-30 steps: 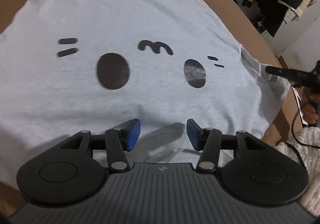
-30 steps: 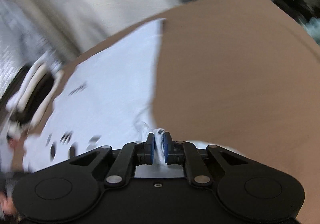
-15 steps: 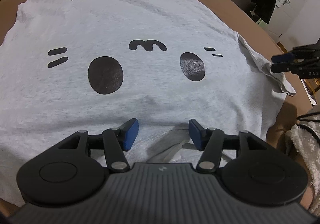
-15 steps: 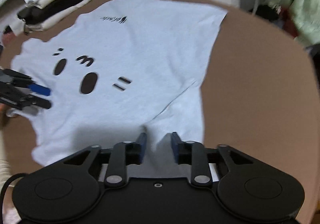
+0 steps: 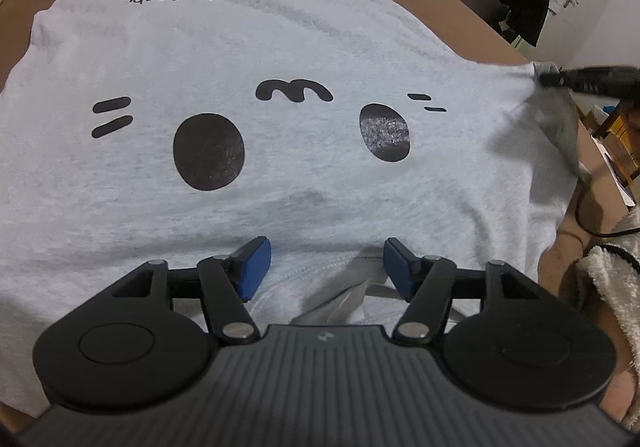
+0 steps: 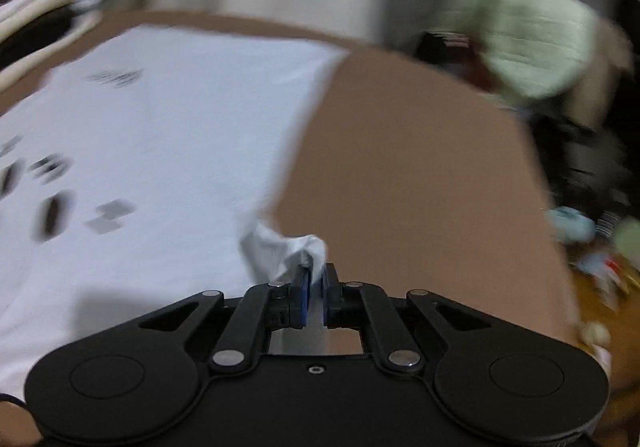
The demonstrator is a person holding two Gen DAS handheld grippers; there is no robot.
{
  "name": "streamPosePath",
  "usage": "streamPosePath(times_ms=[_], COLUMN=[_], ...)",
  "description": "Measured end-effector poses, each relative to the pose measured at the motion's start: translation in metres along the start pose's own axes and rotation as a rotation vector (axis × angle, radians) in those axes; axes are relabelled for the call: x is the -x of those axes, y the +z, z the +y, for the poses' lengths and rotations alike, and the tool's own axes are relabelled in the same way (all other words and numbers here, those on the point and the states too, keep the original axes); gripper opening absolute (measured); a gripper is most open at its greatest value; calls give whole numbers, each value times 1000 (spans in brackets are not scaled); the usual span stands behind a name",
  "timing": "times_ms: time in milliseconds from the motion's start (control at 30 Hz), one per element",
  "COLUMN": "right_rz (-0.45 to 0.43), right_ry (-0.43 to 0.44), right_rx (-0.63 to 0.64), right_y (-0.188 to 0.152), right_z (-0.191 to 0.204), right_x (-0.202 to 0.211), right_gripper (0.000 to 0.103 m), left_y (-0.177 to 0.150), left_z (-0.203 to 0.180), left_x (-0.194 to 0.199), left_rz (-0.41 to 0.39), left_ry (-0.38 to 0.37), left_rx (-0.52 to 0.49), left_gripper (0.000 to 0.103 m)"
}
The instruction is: Fold clothes
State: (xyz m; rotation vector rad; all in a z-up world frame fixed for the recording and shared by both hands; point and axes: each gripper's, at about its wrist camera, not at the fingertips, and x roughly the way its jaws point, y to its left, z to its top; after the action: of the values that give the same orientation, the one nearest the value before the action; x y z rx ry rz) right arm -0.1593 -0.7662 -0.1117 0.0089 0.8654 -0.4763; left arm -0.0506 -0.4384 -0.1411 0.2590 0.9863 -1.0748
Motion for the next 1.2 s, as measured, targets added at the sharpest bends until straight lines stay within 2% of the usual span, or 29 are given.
streamPosePath(times_ms=[33, 67, 200, 267, 333, 400, 467, 533, 567, 633, 667, 700, 800, 900, 1000, 1033, 1067, 1100, 1133, 1167, 1200], right_rz=[1, 9, 73, 59, 45, -17, -41, -38, -46, -69, -78, -83, -83, -14, 25, 21, 16, 18, 28, 35, 33], right_ry=[-50, -61, -249, -233, -215, -105, 42, 209, 260, 360, 397, 433, 532, 631, 689, 715, 740, 771, 811, 840, 854], right_rx=[-16, -32, -39, -156, -274, -421, -496, -526, -533, -525, -504, -479, -405, -296, -147, -96, -70, -67, -79, -89, -94], right_y=[2, 4, 8, 14, 20, 26, 33, 45, 54, 68, 72, 76, 74, 59, 46, 42, 39, 38, 38, 36, 32], right_z=[-12, -22, -44, -48, -51, -42, -22, 7, 23, 59, 78, 96, 153, 201, 243, 256, 263, 269, 277, 286, 294], right_x=[-1, -6, -39, -35, -30, -13, -3, 3, 4, 6, 6, 5, 1, -9, -2, 2, 4, 5, 5, 6, 8], right_gripper=[5, 0, 1, 6, 12, 46, 50, 50, 50, 52, 54, 56, 56, 56, 56, 56, 56, 56, 56, 56, 56], left_y=[0, 0, 0, 4, 13, 25, 39, 52, 58, 67, 71, 74, 65, 42, 20, 24, 28, 31, 35, 37, 41], left_z=[-2, -5, -5, 0, 9, 26, 53, 92, 110, 149, 169, 187, 243, 287, 299, 290, 280, 270, 260, 254, 246], left_x=[0, 0, 4, 15, 33, 50, 63, 77, 85, 104, 111, 115, 118, 112, 96, 94, 93, 88, 84, 85, 90], left_rz=[0, 1, 2, -19, -63, -84, -62, -47, -55, -66, -54, -36, -1, 13, 61, 58, 55, 53, 52, 30, -9], left_ry=[4, 9, 21, 26, 63, 140, 305, 501, 576, 702, 734, 746, 656, 537, 446, 462, 476, 473, 469, 477, 513], left_rx=[-13, -25, -37, -29, -19, 16, 89, 167, 191, 211, 214, 225, 365, 546, 618, 531, 443, 374, 305, 291, 275], left_gripper=[67, 68, 68, 68, 69, 74, 81, 81, 81, 83, 88, 91, 92, 92, 92, 92, 83, 45, 25, 6, 6])
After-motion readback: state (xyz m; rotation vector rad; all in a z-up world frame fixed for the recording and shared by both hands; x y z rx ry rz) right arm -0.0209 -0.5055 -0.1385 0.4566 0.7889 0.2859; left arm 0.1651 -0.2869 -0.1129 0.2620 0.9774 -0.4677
